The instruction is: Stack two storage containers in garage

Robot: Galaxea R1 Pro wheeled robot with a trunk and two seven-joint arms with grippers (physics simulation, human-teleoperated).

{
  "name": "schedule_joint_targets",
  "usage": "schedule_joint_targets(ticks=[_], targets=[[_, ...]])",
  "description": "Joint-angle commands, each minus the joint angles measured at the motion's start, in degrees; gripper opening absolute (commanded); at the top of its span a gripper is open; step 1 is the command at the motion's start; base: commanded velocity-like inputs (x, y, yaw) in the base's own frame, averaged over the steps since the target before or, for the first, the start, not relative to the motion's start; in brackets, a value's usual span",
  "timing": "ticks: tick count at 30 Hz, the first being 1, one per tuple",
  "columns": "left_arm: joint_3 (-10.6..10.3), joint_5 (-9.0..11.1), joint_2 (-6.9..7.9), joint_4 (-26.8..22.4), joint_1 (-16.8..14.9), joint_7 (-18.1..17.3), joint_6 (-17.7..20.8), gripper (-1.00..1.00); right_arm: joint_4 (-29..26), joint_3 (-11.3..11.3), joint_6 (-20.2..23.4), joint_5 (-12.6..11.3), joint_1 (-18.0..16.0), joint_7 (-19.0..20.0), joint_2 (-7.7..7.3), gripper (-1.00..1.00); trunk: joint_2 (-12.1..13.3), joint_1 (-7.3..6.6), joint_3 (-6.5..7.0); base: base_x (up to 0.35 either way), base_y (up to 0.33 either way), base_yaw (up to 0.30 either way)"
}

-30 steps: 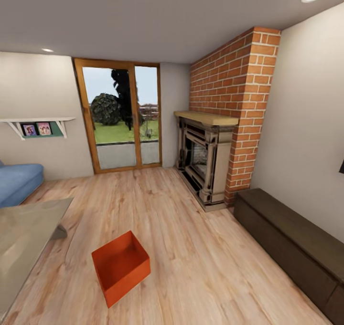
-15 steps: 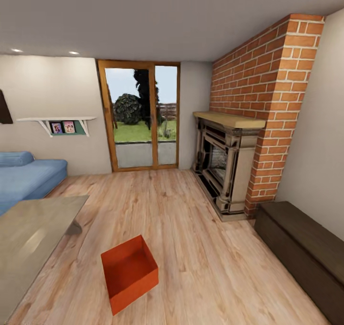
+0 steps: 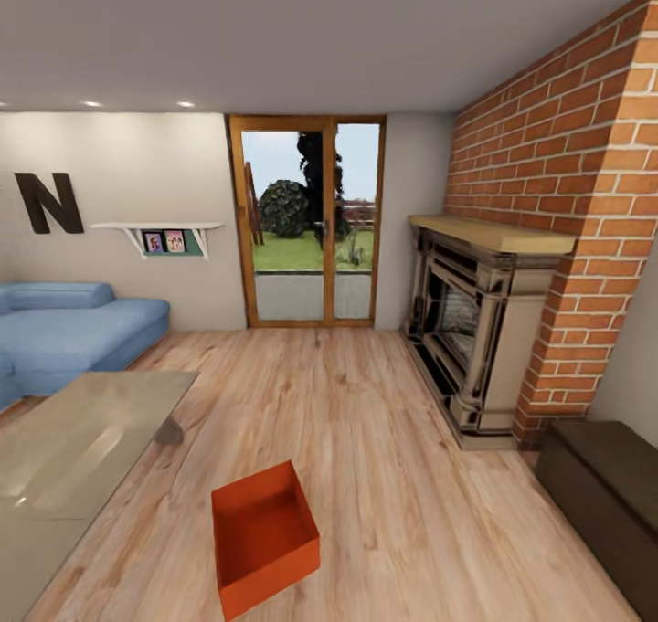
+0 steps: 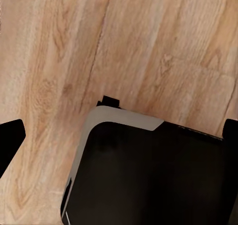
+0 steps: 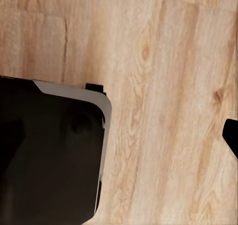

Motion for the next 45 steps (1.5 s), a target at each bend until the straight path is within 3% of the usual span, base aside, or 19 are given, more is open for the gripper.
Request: schedule_joint_targets(ticks=[1,18,39,45], targets=[[0.4,0.1,0.00,0.1,0.0,-0.1,-0.1,1.00,0.2,0.4,-0.3,0.2,0.0,-0.2,0.00,1.00,0.0,0.05,-0.02,0.294,-0.094,0.271],[0.4,0.1,-0.15,0.1,0.0,-0.1,-0.1,1.00,0.2,0.5,0.0,0.3,0.0,-0.2,0.22,1.00,0.0,0.05,-0.02,0.245,-0.090,0.270],[0.5,0.2,0.08,0.1,0.0,-0.1,-0.2,1.00,0.2,0.4,-0.1,0.1,0.0,-0.2,0.34,1.00,0.0,0.05,-0.02,0.009,-0.002,0.274],[0.5,0.1,0.09,0.1,0.0,-0.2,0.0,1.00,0.2,0.3,-0.4,0.2,0.0,-0.2,0.35,1.00,0.0,0.05,-0.02,0.077,0.000,0.078]])
